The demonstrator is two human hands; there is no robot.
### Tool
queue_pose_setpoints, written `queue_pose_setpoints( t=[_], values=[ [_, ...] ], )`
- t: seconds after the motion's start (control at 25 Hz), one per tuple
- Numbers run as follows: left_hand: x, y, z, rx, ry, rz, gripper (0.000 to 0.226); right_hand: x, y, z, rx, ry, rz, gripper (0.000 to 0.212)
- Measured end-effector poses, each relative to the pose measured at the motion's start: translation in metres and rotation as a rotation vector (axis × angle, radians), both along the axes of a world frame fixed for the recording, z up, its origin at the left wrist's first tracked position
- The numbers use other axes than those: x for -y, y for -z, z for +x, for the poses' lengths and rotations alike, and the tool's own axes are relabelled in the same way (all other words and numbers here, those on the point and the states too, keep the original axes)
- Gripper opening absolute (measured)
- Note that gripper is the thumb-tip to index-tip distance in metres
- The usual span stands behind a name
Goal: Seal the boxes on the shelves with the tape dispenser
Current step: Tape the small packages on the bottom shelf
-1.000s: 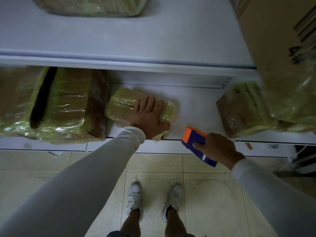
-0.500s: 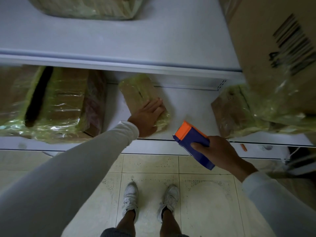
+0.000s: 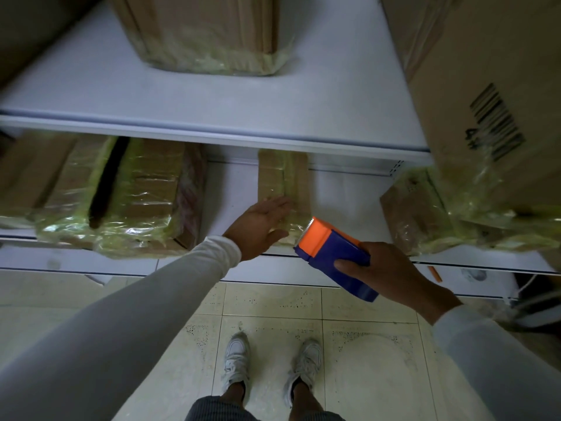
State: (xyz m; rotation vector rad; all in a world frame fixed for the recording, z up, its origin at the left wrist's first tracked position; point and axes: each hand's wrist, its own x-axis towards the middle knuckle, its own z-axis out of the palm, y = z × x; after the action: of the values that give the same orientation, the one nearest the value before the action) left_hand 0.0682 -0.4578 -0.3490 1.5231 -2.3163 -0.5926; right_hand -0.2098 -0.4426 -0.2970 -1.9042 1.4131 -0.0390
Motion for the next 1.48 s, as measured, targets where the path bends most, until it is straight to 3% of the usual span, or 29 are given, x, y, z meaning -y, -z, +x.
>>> queue_pose_setpoints(
  t=[0.16,0.36,0.52,0.72,1.0,1.24,1.48],
  values=[
    [-0.019,-0.014,0.011,-0.291,-0.104,0.116,0.037,0.0,-0.011,0.022,0.024,-0.113,-0.022,0.039],
    [-0.035,-0.021,0.026,-0.513,-0.053,0.455,0.039,-0.002,-0.01,0.041,0.002,-0.257,-0.054,0.042],
    [-0.039,-0.022,0.027,-0.583,-0.014,0.542,0.044,-0.004,-0.005,0.049,0.005,-0.315,-0.081,0.045],
    [-0.043,-0.023,0.027,-0.656,0.023,0.601,0.029,-0.003,-0.001,0.05,-0.028,-0.367,-0.117,0.047],
    [-0.036,-0.02,0.03,-0.601,-0.084,0.59,0.018,-0.001,-0.002,0.049,-0.029,-0.409,-0.178,0.051],
    [-0.028,-0.029,0.016,-0.669,-0.024,0.712,0.035,-0.001,-0.002,0.051,-0.009,-0.429,-0.254,0.052],
    [-0.037,-0.031,0.033,-0.796,-0.103,0.914,0.021,0.003,-0.005,0.036,0.011,-0.36,-0.256,0.067]
  ],
)
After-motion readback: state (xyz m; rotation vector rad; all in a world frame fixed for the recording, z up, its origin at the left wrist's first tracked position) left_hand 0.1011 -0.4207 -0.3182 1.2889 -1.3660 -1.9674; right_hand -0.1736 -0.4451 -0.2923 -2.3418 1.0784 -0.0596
